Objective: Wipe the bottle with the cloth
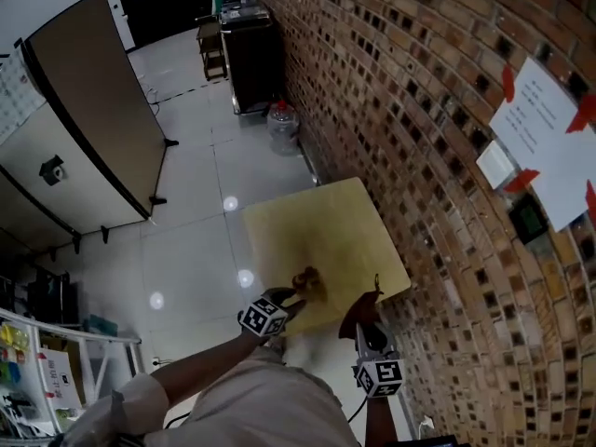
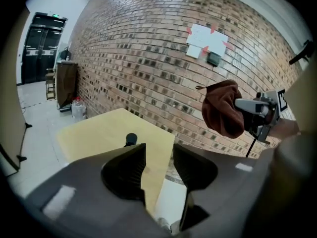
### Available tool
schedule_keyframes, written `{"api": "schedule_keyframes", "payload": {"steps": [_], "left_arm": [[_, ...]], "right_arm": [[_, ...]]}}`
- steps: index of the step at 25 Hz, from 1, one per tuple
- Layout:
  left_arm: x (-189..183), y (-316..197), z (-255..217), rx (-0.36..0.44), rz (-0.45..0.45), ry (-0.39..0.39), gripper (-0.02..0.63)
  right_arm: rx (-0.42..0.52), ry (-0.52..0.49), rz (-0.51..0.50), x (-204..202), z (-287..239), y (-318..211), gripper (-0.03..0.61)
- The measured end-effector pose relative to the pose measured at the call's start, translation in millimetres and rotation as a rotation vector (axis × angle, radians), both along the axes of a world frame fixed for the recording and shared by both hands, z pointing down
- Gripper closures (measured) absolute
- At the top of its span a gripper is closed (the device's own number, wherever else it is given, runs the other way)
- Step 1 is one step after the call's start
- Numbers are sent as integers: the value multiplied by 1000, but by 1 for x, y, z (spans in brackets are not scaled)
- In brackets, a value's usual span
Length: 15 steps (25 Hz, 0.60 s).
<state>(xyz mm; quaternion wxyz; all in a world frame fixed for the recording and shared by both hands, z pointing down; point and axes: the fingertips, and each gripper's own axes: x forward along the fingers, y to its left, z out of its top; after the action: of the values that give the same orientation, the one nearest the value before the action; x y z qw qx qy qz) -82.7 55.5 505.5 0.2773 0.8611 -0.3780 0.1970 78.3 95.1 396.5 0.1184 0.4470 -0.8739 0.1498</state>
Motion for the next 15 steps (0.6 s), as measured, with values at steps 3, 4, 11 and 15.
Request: {"api": "schedule_keyframes", "payload": {"steps": [3,4,11,15], "left_arm": [[18,39,-5,-9,89,-21,431],[22,55,-7,-19,133,-33,431],[-27,171,-19,-151,145,-47,437],[-38,217,-74,-112,-117,102,460]], "right_arm": [[-2,-22,-25,4,-5,31,512],[-7,-25,-32,5,-5,40,511],[-55,-47,-179,-32,14,71,511],[51,-87,-157,-24,-21,99,512]]}}
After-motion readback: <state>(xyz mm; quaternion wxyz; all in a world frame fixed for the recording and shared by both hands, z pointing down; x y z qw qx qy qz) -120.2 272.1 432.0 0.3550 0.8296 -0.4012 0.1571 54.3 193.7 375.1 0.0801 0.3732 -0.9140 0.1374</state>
